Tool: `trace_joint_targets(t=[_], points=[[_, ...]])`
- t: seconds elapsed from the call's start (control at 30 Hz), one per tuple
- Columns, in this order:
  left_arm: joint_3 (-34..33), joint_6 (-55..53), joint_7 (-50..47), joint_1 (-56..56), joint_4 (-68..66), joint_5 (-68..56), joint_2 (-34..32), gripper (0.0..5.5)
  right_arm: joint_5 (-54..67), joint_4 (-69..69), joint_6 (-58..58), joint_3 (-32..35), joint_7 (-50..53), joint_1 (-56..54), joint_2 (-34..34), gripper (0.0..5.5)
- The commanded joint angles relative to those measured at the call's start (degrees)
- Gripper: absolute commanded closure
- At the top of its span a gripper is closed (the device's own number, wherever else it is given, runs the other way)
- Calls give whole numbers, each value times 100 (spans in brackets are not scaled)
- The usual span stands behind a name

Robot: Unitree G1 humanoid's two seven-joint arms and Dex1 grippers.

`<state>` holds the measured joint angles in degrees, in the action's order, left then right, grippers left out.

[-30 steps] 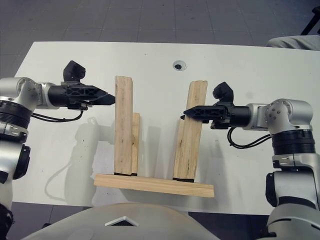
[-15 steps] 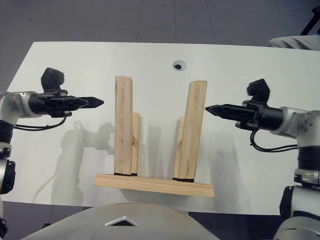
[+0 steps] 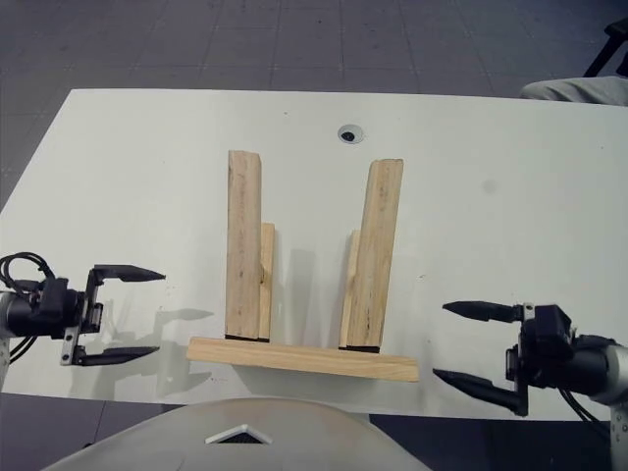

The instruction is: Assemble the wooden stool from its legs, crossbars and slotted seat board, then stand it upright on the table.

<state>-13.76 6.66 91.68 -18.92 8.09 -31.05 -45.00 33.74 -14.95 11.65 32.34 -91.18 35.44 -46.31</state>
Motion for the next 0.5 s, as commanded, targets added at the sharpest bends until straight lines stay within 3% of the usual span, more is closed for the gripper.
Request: trace_joint_targets(t=[0.03,0.23,0.5], points=[[307,1064,74,-350,11,398,-68,2,-220,499,-712,-120,-130,289,-494,0],[810,1725,50,-449,-371,627,-534,2,-566,1009,-1633,-503,-129,490,-1131,0],[1460,1415,-695,-101,74,954,-126,2,-656,-659,-1331,-940,468,416,-953,0]])
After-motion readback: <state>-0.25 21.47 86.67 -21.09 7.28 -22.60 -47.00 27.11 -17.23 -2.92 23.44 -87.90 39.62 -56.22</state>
